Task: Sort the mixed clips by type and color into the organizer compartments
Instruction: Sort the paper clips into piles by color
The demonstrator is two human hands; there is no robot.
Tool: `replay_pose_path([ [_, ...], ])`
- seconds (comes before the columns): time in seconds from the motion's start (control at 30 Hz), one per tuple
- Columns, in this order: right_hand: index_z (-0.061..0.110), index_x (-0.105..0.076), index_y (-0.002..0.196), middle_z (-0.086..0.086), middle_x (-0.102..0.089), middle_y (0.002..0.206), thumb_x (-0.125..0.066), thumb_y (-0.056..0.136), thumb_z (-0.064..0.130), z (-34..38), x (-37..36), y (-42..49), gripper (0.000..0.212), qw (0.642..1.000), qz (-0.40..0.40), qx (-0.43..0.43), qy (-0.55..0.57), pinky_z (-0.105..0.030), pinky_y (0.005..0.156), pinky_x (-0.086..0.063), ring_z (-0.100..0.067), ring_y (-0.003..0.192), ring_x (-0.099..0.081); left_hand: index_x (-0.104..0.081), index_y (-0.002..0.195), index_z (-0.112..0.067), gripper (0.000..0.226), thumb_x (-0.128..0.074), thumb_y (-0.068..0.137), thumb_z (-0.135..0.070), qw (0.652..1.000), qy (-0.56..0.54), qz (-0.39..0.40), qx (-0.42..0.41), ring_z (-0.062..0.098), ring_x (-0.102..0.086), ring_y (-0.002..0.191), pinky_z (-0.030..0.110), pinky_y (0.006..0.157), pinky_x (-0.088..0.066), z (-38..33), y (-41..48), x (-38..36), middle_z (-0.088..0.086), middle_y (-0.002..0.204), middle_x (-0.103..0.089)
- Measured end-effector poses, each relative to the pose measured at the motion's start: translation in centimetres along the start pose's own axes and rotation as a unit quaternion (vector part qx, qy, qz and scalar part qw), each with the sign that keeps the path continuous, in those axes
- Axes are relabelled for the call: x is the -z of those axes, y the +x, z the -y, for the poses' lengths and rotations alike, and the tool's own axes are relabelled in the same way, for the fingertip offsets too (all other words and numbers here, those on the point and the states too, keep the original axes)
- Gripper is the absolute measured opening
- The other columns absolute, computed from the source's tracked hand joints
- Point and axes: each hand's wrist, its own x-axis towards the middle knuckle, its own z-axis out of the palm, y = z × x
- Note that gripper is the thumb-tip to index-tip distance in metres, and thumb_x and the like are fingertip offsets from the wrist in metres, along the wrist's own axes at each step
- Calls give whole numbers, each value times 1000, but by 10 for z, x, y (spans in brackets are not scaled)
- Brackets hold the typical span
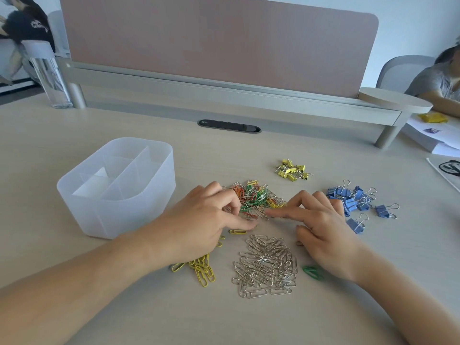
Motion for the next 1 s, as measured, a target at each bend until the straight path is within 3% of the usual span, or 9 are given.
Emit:
replay_pose_path([
  [0.13, 56, -51, 128, 21, -38, 101, -16, 81, 31, 0, -1, 1, 64, 998, 40, 1, -46, -35, 90, -23, -5, 98, -34, -75, 93, -47, 54, -41, 78, -8, 999, -34, -25, 1, 7, -34, 85, 29, 73, -38, 4, 4, 8, -17, 93, -52],
  [0.2, 54, -58, 121, 21, -40, 100, -24, 81, 23, 4, 1, 0, 61, 999, 27, 11, -14, -32, 88, -23, -5, 97, -36, -77, 71, -38, 43, -42, 76, -12, 998, -47, -51, 4, 6, -34, 83, 29, 70, -39, 4, 4, 15, -16, 88, -54],
  [0.27, 53, -62, 116, 20, -42, 98, -28, 79, 20, 8, 2, 0, 60, 1000, 11, 16, 11, -29, 88, -22, -6, 96, -37, -74, 64, -31, 43, -40, 74, -7, 995, -48, -84, 10, 7, -37, 83, 31, 68, -42, 4, 4, 18, -15, 86, -55],
  [0.4, 55, -50, 129, 18, -40, 101, -19, 79, 31, 13, -1, 1, 64, 999, 29, 11, -27, -34, 84, -23, -6, 97, -34, -76, 94, -37, 54, -39, 80, -1, 995, -21, -100, 23, 11, -37, 83, 34, 70, -44, 4, 4, 10, -13, 92, -54],
  [0.53, 58, -40, 134, 18, -33, 103, -15, 82, 35, 14, -3, 3, 62, 997, 40, 4, -63, -31, 81, -19, -7, 96, -30, -70, 113, -39, 59, -26, 81, -14, 998, 26, -55, 30, 12, -37, 87, 34, 73, -44, 2, 3, 0, -14, 98, -49],
  [0.67, 59, -37, 136, 18, -31, 105, -14, 87, 38, 19, -6, 4, 58, 995, 43, 10, -92, -27, 81, -14, -5, 96, -26, -69, 112, -44, 58, -36, 80, -9, 998, 40, -44, 19, 10, -32, 86, 28, 73, -36, 3, 4, -1, -16, 96, -48],
  [0.8, 57, -44, 132, 18, -34, 105, -17, 88, 39, 17, -6, 3, 55, 996, 40, 5, -80, -29, 83, -17, -5, 97, -29, -72, 105, -42, 57, -27, 82, -15, 998, 12, -56, 11, 10, -33, 86, 30, 74, -39, -2, 6, 1, -16, 95, -49],
  [1.0, 56, -52, 126, 18, -36, 102, -21, 83, 33, 15, -2, 4, 57, 999, 23, 4, -47, -34, 87, -22, -6, 97, -33, -73, 106, -40, 54, -32, 83, -13, 998, -16, -61, 16, 10, -35, 86, 29, 76, -38, -3, 6, 0, -16, 94, -49],
])
